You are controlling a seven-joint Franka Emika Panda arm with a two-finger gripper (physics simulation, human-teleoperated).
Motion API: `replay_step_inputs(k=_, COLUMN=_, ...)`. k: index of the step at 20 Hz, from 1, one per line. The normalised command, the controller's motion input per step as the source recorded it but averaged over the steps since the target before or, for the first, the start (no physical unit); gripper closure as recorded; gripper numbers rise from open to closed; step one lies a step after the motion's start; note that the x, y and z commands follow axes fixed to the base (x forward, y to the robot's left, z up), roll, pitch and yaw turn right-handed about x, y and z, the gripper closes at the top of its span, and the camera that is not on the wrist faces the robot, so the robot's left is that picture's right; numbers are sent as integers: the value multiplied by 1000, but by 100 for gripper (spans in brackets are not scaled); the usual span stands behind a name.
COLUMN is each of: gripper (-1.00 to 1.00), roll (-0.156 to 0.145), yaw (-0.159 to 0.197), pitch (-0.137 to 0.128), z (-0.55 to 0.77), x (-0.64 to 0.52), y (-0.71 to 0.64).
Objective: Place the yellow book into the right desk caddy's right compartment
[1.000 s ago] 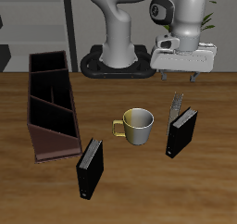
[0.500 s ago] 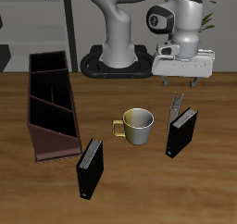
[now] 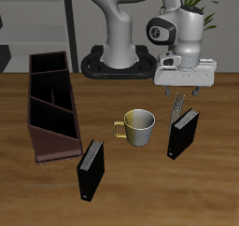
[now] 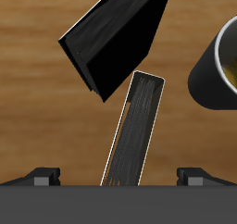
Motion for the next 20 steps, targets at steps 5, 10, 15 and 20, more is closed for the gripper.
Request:
replay_step_inputs(k=5, gripper=-100, roll=3, yaw=-13, pitch=53, z=-318, x=117, y=-63)
replay_step_inputs(k=10, gripper=-100, roll=6, yaw=5, pitch=50, z=-400, x=61, y=-10)
replay_step_inputs(k=15, gripper=-100, roll=61, yaw=-32, pitch=62, z=-356, x=56, y=6)
replay_step_inputs(k=20, gripper=100, roll=17, yaw=-33, pitch=30, z=-121, x=-22, y=-33)
